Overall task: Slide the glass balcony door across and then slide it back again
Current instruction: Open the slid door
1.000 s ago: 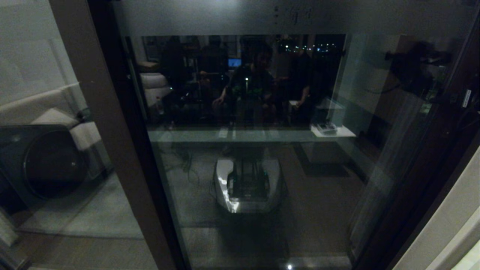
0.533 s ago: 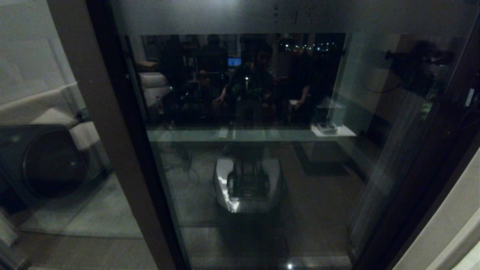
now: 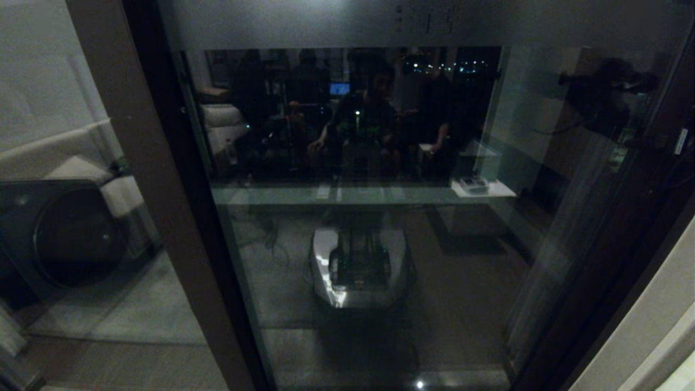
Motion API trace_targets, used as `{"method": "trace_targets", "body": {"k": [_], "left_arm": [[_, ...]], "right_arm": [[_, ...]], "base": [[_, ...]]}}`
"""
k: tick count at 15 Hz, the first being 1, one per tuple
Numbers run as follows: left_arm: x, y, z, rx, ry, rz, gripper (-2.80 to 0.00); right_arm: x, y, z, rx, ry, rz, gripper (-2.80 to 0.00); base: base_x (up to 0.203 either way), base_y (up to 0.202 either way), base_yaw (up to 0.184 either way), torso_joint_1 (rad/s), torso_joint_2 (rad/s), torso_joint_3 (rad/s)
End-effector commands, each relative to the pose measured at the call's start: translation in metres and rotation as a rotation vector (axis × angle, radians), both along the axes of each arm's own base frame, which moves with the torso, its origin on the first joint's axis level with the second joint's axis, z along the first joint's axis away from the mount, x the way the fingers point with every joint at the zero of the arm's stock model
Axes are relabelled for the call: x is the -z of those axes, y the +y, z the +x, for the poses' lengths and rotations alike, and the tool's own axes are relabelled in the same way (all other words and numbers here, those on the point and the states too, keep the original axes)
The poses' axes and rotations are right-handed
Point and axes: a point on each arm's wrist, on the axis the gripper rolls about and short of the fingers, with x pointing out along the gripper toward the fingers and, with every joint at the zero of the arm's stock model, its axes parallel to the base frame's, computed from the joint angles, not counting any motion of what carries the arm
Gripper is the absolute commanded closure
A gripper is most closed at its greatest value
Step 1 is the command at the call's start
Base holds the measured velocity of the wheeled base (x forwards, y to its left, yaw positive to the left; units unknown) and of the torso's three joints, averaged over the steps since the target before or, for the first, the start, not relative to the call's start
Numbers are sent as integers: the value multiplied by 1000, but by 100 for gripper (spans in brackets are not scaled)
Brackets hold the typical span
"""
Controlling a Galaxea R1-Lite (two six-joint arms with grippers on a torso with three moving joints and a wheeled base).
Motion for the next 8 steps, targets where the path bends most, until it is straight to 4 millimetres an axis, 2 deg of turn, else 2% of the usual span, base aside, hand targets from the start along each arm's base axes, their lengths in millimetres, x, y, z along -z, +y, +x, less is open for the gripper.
{"method": "trace_targets", "body": {"k": [1,8], "left_arm": [[0,0,0,0,2,1,0],[0,0,0,0,3,1,0]], "right_arm": [[-2,2,-2,-9,0,3,-280],[-2,4,-5,-28,1,9,-280]], "base": [[0,0,0,0,0,0],[0,0,0,0,0,0]]}}
